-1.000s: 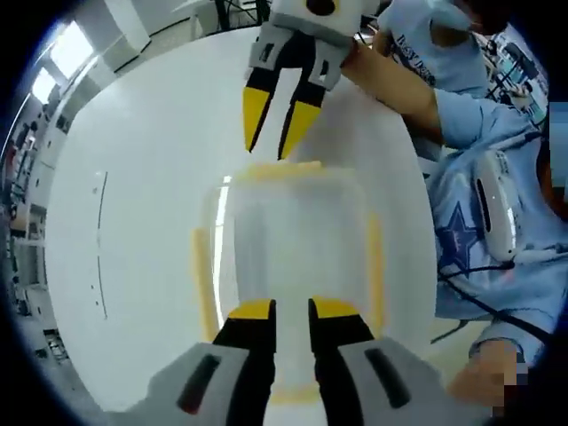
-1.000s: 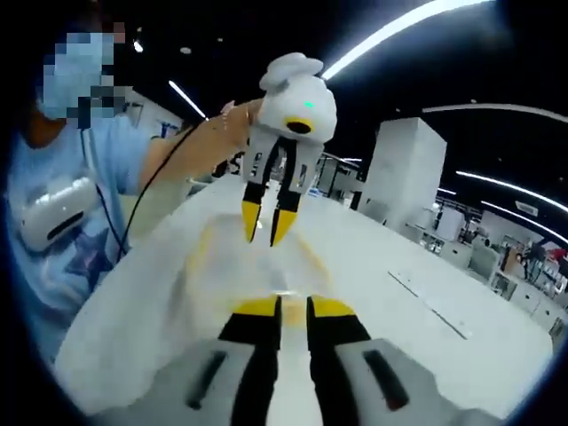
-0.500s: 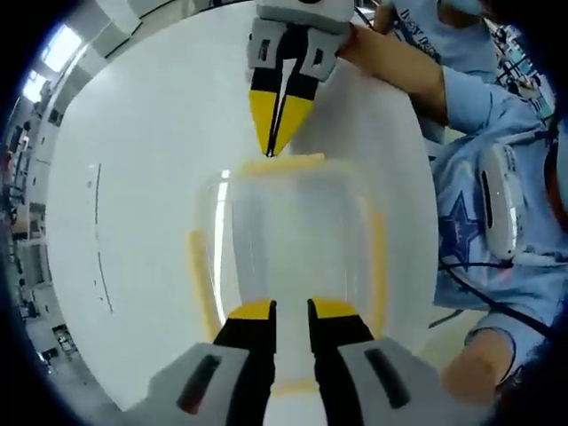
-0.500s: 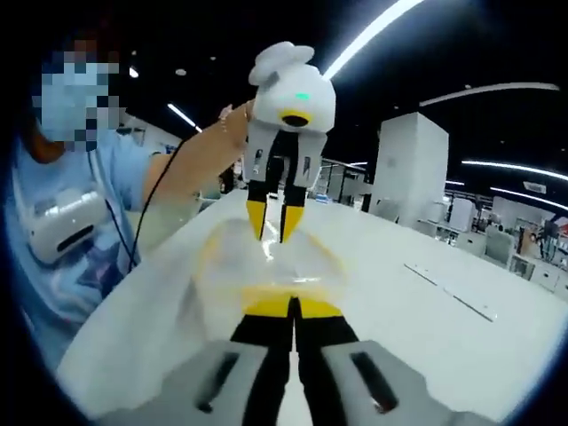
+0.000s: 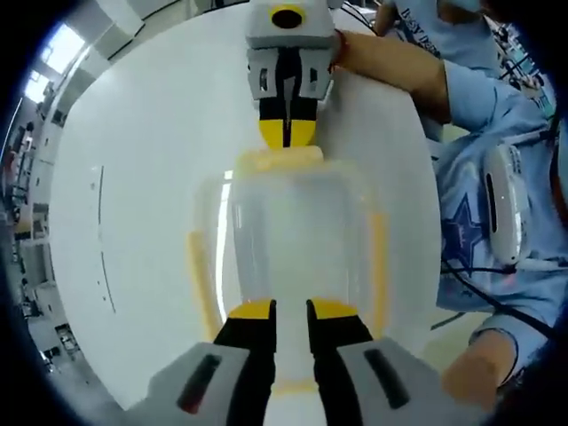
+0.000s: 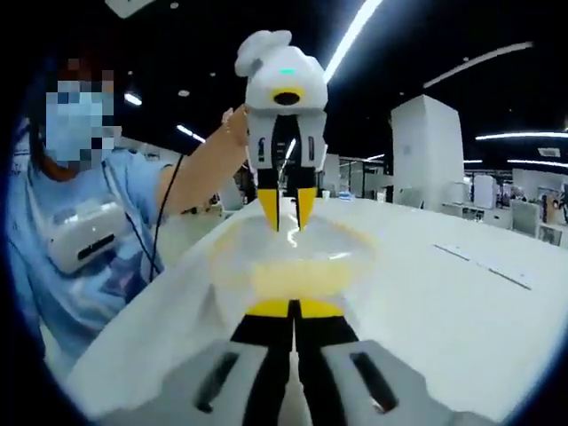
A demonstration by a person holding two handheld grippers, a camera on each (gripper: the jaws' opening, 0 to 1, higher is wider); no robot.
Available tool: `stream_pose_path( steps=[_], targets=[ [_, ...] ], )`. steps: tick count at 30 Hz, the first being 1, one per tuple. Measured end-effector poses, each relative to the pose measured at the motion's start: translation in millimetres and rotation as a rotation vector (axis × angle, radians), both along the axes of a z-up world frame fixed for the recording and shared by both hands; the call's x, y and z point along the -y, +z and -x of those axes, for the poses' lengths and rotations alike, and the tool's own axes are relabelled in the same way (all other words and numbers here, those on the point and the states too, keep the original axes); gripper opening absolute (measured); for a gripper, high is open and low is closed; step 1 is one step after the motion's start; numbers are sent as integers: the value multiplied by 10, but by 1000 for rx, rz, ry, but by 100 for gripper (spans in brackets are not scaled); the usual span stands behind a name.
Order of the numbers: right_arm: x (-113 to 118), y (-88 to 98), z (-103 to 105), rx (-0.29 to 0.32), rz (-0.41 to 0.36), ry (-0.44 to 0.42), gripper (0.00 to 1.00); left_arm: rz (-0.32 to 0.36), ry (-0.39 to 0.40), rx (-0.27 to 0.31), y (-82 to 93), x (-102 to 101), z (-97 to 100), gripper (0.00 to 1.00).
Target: Snap each plastic latch of the storage box into its locked position after aligning the lid with the box until every specified latch is closed and the lid sits flush.
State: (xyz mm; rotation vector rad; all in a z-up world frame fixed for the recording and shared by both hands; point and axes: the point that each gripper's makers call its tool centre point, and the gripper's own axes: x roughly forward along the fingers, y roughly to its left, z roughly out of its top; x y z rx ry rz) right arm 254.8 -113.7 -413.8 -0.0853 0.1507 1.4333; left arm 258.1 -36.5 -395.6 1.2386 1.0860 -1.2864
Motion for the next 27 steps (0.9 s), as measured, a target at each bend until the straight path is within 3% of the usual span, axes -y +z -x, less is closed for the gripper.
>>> stream_pose_path(
  steps=[2,3,8,14,27],
  targets=[
    [86,-164,-93,66,127,-53,0,-9,-2,5,4,7,-2,13],
    [117,-195,-94,47,142,-64,0,-12,-2,5,-2,5,-8,13],
    [202,-123,-211,55,120,-121,0,-15,0,4,6,8,-20,13],
    [191,57,-163,81,48,-86,0,-7,1,5,14,14,-30,13],
    [124,68,-118,47,23,-63,0,28,27,-4,37,28,-52,13]
  ],
)
